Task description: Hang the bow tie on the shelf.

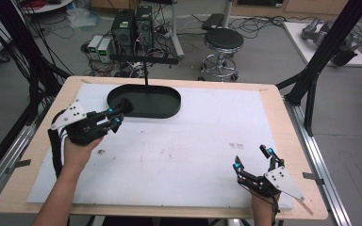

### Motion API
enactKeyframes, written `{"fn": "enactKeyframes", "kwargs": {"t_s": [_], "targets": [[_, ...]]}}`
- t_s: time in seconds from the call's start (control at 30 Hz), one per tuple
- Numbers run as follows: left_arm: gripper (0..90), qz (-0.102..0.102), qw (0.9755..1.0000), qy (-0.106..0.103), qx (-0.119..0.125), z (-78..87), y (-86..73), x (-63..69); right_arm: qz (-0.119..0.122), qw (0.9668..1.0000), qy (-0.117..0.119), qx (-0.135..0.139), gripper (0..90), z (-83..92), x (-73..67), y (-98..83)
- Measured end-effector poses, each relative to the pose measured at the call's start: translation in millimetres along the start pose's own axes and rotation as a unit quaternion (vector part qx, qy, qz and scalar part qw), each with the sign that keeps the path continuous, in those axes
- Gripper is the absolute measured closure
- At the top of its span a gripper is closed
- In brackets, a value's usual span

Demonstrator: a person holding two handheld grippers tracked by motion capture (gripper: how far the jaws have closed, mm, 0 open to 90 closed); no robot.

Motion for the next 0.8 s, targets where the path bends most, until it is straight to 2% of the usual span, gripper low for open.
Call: {"fn": "enactKeyframes", "kwargs": {"t_s": [0.03,0.17,0.27,0.3,0.37,0.43,0.47,0.5,0.57,0.7,0.77,0.8], "targets": [[76.8,0.01,0.9999,-0.006,0.009,-2.0,5.0,-5.3,0.0,1.0,0.0,0.0,10.8,-0.2,0.1,-0.1],[76.8,0.029,0.999,-0.011,0.031,-3.3,14.3,-19.6,-0.001,1.0,0.002,0.0,10.8,-1.3,-0.5,-0.6],[76.8,0.038,0.9985,-0.012,0.038,-4.0,17.9,-27.5,-0.002,1.0,0.003,0.0,10.8,-1.8,-0.8,-0.8],[76.8,0.05,0.9974,-0.018,0.048,-5.9,20.8,-34.6,-0.002,1.0,0.004,0.001,10.8,-1.9,-0.9,-0.6],[76.8,0.054,0.9971,-0.021,0.049,-6.9,21.2,-38.4,-0.003,1.0,0.005,0.004,10.8,-2.5,-0.3,0.1],[76.8,0.063,0.9963,-0.027,0.053,-10.4,22.9,-49.8,-0.011,0.9999,0.009,0.008,10.8,-2.8,-0.4,1.1],[76.8,0.063,0.9963,-0.027,0.053,-10.4,22.9,-49.8,-0.014,0.9998,0.009,0.009,10.8,-3.1,-0.1,1.5],[76.8,0.073,0.9952,-0.03,0.058,-12.4,24.3,-58.3,-0.016,0.9998,0.009,0.011,10.8,-3.5,0.4,2.0],[76.9,0.084,0.9938,-0.035,0.064,-15.4,25.2,-66.9,-0.02,0.9997,0.012,0.011,10.8,-4.2,-0.3,1.9],[76.9,0.094,0.9923,-0.039,0.07,-21.9,27.7,-83.8,-0.013,0.9998,0.014,0.008,10.8,-6.3,-1.3,0.4],[76.9,0.094,0.992,-0.031,0.078,-23.6,30.7,-93.1,-0.013,0.9998,0.015,0.006,10.8,-6.3,-2.2,-0.3],[76.9,0.094,0.992,-0.031,0.078,-23.6,30.7,-93.1,-0.012,0.9998,0.016,0.007,10.8,-6.4,-2.2,-0.2]]}}
Point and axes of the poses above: each handheld gripper's, and its own axes: z roughly backward along the jaws, y roughly out of its top, x roughly to its right, the point moved 9 cm from there along -z, roughly forward along the jaws, and after that the axes turned 2 degrees about -z, right-handed, at the moved point
